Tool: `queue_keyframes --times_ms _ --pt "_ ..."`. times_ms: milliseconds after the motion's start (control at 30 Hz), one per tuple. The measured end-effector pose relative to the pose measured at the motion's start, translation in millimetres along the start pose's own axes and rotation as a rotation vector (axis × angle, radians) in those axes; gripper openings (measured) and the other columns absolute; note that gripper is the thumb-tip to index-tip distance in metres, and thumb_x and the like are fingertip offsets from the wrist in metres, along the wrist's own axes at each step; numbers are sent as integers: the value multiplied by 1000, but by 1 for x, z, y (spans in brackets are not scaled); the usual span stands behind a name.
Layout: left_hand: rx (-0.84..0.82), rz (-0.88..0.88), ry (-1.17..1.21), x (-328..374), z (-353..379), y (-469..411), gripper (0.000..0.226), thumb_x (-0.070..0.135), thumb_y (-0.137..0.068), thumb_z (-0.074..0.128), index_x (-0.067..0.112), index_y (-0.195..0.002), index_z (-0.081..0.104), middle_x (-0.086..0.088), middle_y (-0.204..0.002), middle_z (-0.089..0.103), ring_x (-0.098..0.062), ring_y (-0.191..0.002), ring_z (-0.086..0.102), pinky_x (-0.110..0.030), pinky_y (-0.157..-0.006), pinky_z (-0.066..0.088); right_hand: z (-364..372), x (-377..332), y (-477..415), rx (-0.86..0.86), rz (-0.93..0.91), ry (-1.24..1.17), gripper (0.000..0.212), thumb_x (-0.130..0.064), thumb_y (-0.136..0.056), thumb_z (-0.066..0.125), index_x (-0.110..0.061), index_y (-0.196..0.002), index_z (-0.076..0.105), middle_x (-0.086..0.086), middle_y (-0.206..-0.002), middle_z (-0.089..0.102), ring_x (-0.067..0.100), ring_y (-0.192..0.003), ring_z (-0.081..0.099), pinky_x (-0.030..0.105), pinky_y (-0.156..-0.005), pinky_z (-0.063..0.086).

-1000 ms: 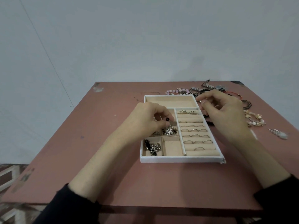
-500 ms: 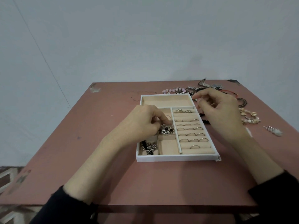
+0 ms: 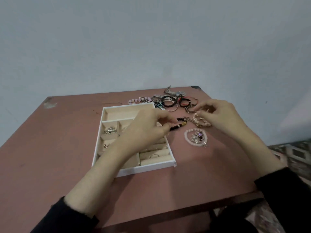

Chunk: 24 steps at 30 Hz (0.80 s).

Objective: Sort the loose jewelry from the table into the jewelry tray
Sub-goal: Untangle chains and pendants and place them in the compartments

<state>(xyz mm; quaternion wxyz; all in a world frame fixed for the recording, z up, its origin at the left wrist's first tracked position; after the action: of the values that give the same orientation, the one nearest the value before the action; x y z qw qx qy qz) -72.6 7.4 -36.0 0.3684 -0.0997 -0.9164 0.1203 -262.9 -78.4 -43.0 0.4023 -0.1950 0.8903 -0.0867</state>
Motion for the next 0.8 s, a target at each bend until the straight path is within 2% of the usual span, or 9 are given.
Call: queue_keyframes --times_ms 100,200,267,400,533,633,700,800 --pt "-22 38 24 11 16 -10 18 11 -85 61 22 -92 73 12 -83 68 3 -77 59 -2 -65 37 -27 19 -1 -80 85 143 9 -17 -82 66 -25 -86 69 -9 -75 63 5 -67 54 8 -57 38" --pt "-45 60 12 19 28 -16 18 13 -85 61 22 -93 73 16 -80 65 12 -69 53 -1 -63 35 -44 31 1 -195 181 269 14 -23 -78 71 -24 -92 68 -6 -82 61 7 -73 54 24 -67 39" --pt "-56 76 -7 20 34 -19 18 15 -86 61 23 -95 74 15 -81 67 14 -65 51 -1 -61 35 -49 35 5 -273 225 333 18 -26 -75 74 -26 -91 66 -1 -89 61 13 -80 56 27 -71 41" --pt "-54 62 -39 20 40 -23 18 17 -86 60 25 -95 74 13 -85 69 13 -66 51 -1 -62 35 -51 38 10 -282 236 314 16 -18 -74 76 -22 -88 71 -5 -81 65 0 -69 54 12 -59 40" --pt "-62 27 -54 19 44 -25 18 19 -86 60 27 -96 73 11 -90 71 2 -77 58 -7 -67 39 -46 39 12 -218 264 267 15 -12 -72 77 -12 -86 74 -2 -73 65 6 -64 57 15 -57 41" --pt "-77 17 -63 19 45 -24 19 16 -85 61 24 -98 73 9 -88 70 -5 -80 60 -8 -69 40 -40 38 14 -169 246 232 12 -10 -72 78 -13 -84 75 -8 -67 61 2 -64 55 8 -54 39" --pt "-88 21 -69 20 47 -25 19 15 -85 63 21 -99 73 6 -87 70 -7 -81 61 -10 -71 41 -36 37 16 -142 215 216 13 -8 -73 76 -14 -85 76 -8 -70 63 -2 -65 53 2 -52 38" --pt "-96 20 -106 21 48 -25 19 15 -84 64 20 -99 73 7 -82 67 -6 -78 57 -9 -69 39 -30 38 17 -103 201 209 16 -3 -76 70 -13 -87 77 -1 -79 67 3 -69 54 -1 -53 37"
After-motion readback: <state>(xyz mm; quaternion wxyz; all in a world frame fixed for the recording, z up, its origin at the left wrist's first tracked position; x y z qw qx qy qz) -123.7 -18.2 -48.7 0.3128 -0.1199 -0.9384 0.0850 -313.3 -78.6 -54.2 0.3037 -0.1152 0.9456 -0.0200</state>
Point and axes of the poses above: each hand's wrist, its own y-axis away from the middle knuckle, its own z-axis out of the palm, x = y × z, the point moved 1 cm from there along -y, towards the middle knuckle
